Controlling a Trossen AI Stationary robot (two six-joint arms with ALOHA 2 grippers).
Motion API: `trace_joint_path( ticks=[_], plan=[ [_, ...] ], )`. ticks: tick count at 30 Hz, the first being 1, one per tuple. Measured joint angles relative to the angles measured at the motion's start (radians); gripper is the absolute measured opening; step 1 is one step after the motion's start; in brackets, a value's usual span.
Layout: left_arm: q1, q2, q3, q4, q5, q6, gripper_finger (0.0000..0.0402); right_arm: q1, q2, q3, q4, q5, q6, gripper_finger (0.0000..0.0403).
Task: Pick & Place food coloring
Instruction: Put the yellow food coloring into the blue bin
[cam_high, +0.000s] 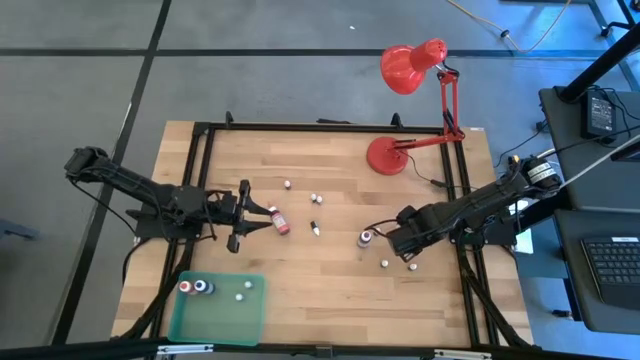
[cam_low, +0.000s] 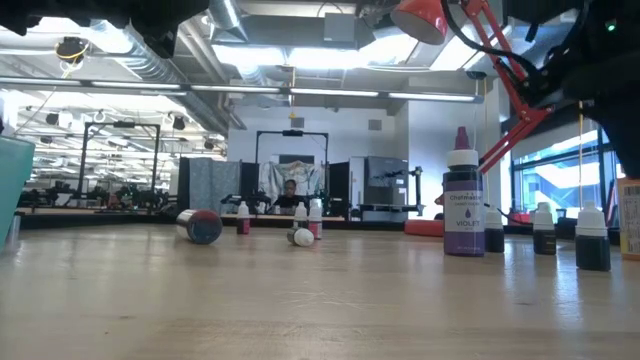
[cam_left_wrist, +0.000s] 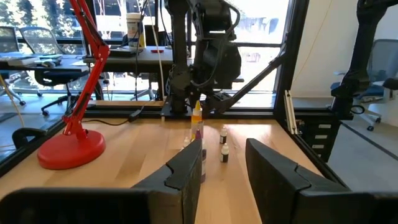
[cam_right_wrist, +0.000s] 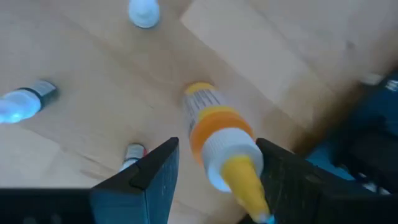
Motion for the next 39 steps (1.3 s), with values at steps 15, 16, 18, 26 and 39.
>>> trace_joint_path(
  ticks=[15,16,18,26,39],
  plan=[
    [0.0,0.0,0.0,-0.005,0.0,0.0,0.0117,0.0,-0.006,-0.025,0.029,-0.042,-0.025,0.0194],
    [0.0,0.0,0.0,-0.006,0.0,0.0,0.0117,0.0,-0.006,-0.025,0.035,-0.042,-0.026,0.0185],
    [0.0,0.0,0.0,-0.013,0.0,0.0,0.0119,0.0,-0.006,-0.024,0.042,-0.042,-0.031,0.0166],
    [0.0,0.0,0.0,-0.021,0.0,0.0,0.0118,0.0,-0.007,-0.022,0.053,-0.03,-0.048,0.0149],
    [0.0,0.0,0.0,-0.021,0.0,0.0,0.0116,0.0,-0.005,-0.011,0.05,-0.032,-0.052,0.0141]
  ],
)
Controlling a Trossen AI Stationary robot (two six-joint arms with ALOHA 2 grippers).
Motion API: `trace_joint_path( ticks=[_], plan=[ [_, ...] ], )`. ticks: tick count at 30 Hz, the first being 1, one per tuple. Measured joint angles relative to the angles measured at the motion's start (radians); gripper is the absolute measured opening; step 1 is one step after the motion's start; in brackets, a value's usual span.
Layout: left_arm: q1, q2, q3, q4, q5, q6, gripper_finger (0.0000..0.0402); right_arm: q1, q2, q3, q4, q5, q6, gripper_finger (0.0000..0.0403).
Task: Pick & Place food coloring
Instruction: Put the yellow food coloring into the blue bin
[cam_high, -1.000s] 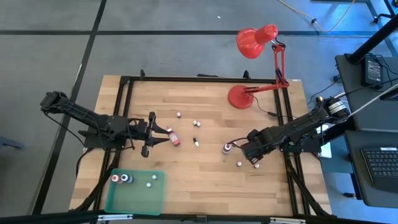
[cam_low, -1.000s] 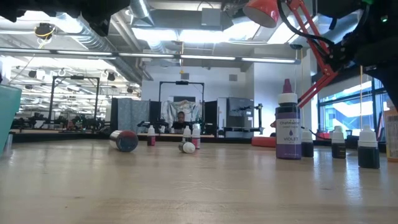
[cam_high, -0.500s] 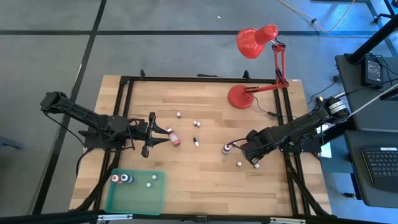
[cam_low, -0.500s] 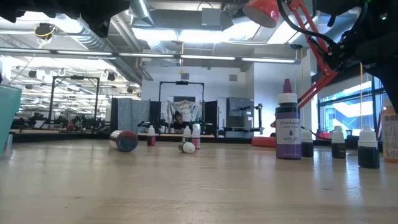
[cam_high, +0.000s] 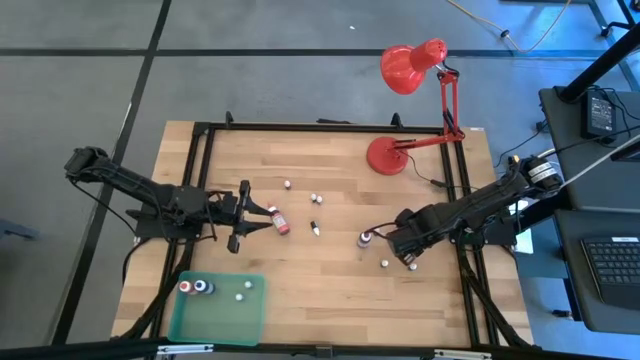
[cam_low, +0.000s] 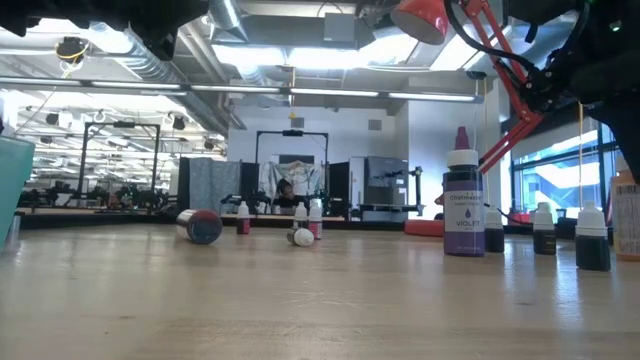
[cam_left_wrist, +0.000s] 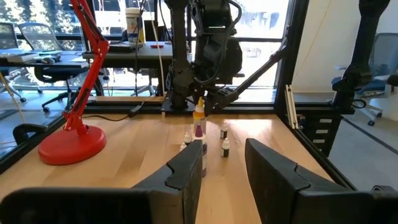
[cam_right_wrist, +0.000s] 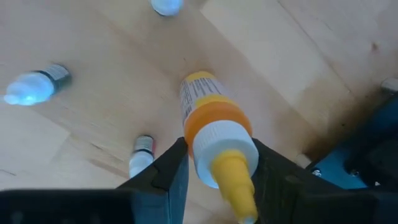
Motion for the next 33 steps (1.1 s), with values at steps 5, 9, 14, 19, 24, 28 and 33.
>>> trace_joint_path(
  ticks=[5,9,14,19,24,28,33],
  plan=[
    [0.0,0.0,0.0,0.0,0.0,0.0,0.0119,0.0,0.0,0.086,-0.02,0.014,-0.028,0.0138],
    [0.0,0.0,0.0,0.0,0.0,0.0,0.012,0.0,0.0,0.189,-0.119,0.023,-0.03,0.0125],
    [0.0,0.0,0.0,0.0,0.0,0.0,0.0118,0.0,-0.001,0.303,-0.287,0.077,-0.002,0.0121],
    [0.0,0.0,0.0,0.0,0.0,0.0,0.012,0.0,-0.001,0.397,-0.305,0.113,0.003,0.0122],
    [0.0,0.0,0.0,0.0,0.0,0.0,0.0117,0.0,0.003,0.468,-0.267,0.114,-0.03,0.0122],
    [0.0,0.0,0.0,0.0,0.0,0.0,0.0117,0.0,0.003,0.518,-0.195,0.114,-0.085,0.0122],
    [0.0,0.0,0.0,0.0,0.0,0.0,0.012,0.0,0.042,0.584,-0.119,0.089,-0.158,0.0122]
  ],
)
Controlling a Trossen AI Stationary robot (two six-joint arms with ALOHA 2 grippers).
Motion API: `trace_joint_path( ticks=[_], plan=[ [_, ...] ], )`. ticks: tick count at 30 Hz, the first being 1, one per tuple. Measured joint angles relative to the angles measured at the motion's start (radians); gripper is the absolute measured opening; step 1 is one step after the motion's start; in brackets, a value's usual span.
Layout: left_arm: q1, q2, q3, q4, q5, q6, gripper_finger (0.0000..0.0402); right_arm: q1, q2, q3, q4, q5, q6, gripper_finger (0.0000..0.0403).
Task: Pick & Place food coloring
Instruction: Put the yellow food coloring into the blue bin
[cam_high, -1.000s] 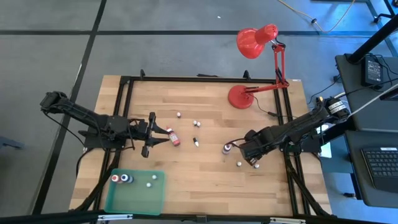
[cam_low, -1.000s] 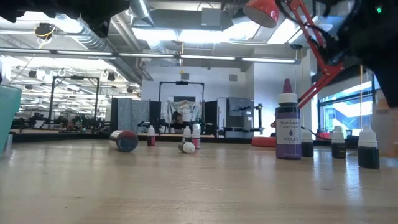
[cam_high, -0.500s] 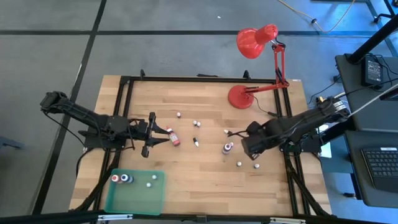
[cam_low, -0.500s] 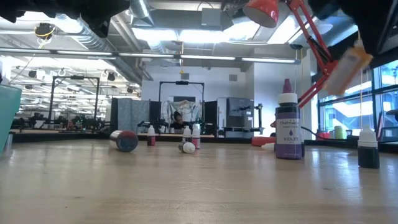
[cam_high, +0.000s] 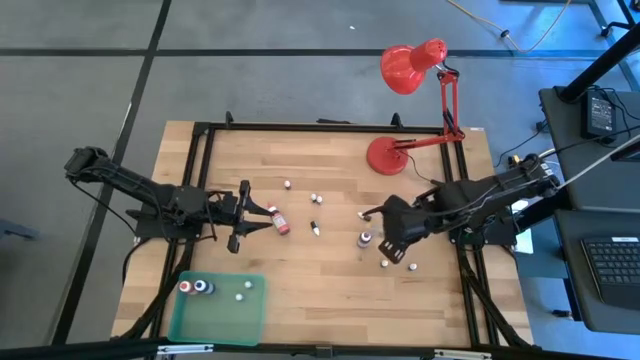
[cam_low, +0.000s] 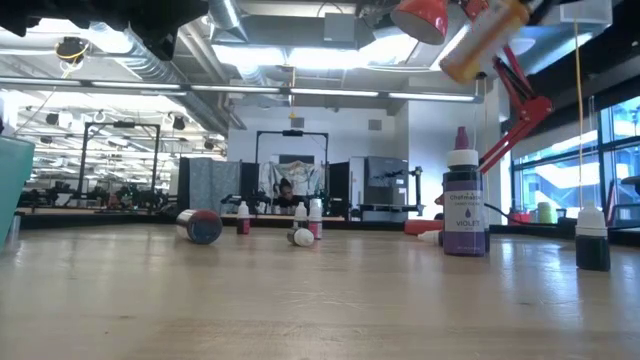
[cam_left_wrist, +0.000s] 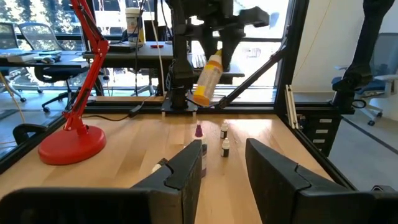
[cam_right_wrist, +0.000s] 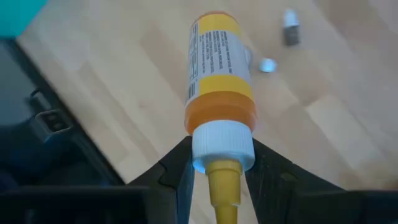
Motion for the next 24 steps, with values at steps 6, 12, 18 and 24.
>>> trace_joint_path(
  ticks=[6,12,18,24],
  plan=[
    [0.0,0.0,0.0,0.0,0.0,0.0,0.0118,-0.003,0.155,0.15,-0.017,-0.062,-0.132,0.0123],
    [0.0,0.0,0.0,0.0,0.0,0.0,0.012,-0.041,0.345,0.39,-0.142,-0.191,-0.2,0.0123],
    [0.0,0.0,0.0,0.0,0.0,0.0,0.0116,-0.079,0.532,0.604,-0.276,-0.296,-0.276,0.0123],
    [0.0,0.0,0.0,-0.006,0.0,0.0,0.012,-0.082,0.627,0.693,-0.268,-0.362,-0.332,0.0123]
  ],
)
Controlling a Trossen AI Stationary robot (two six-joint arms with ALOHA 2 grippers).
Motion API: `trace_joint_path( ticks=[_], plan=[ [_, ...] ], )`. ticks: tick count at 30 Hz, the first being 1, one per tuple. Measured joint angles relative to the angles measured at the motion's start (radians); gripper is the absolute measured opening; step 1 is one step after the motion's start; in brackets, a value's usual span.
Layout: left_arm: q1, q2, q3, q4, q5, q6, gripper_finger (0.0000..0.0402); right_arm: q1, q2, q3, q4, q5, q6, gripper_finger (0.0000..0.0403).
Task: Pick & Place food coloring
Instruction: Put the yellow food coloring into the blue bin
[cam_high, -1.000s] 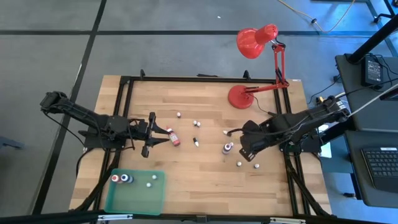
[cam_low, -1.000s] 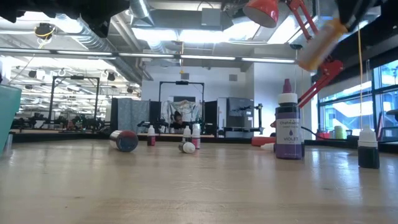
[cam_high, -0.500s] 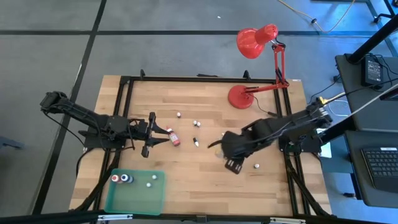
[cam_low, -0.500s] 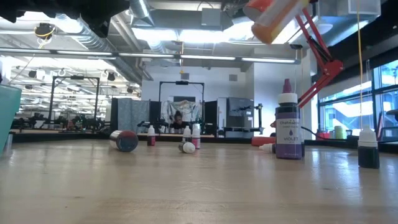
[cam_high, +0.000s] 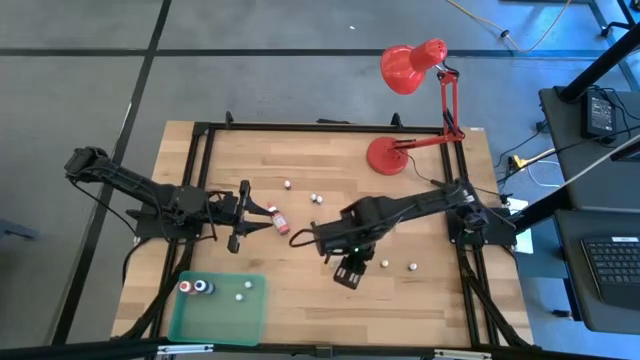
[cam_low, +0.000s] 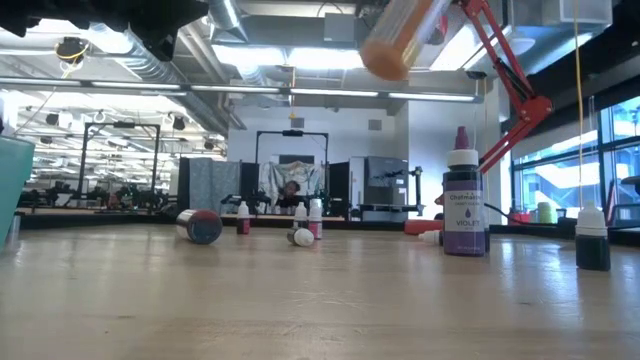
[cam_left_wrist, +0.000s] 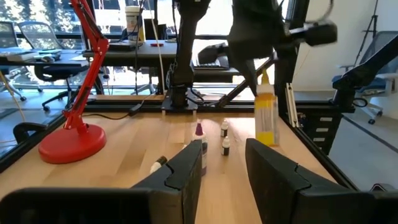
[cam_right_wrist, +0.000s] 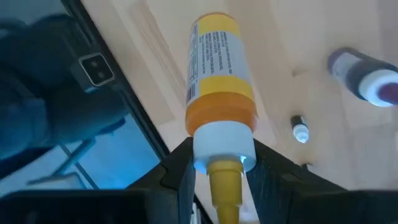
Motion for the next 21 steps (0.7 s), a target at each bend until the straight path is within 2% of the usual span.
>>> trace_joint_path(
  ticks=[8,16,21],
  plan=[
    [0.0,0.0,0.0,-0.017,0.0,0.0,0.0118,-0.001,0.091,-0.012,-0.004,-0.053,-0.003,0.0123],
    [0.0,0.0,0.0,-0.017,0.0,0.0,0.0118,0.0,0.191,-0.012,-0.003,-0.187,-0.01,0.0123],
    [0.0,0.0,0.0,-0.017,0.0,0.0,0.0117,0.0,0.242,-0.014,-0.002,-0.202,-0.013,0.0124]
  ],
)
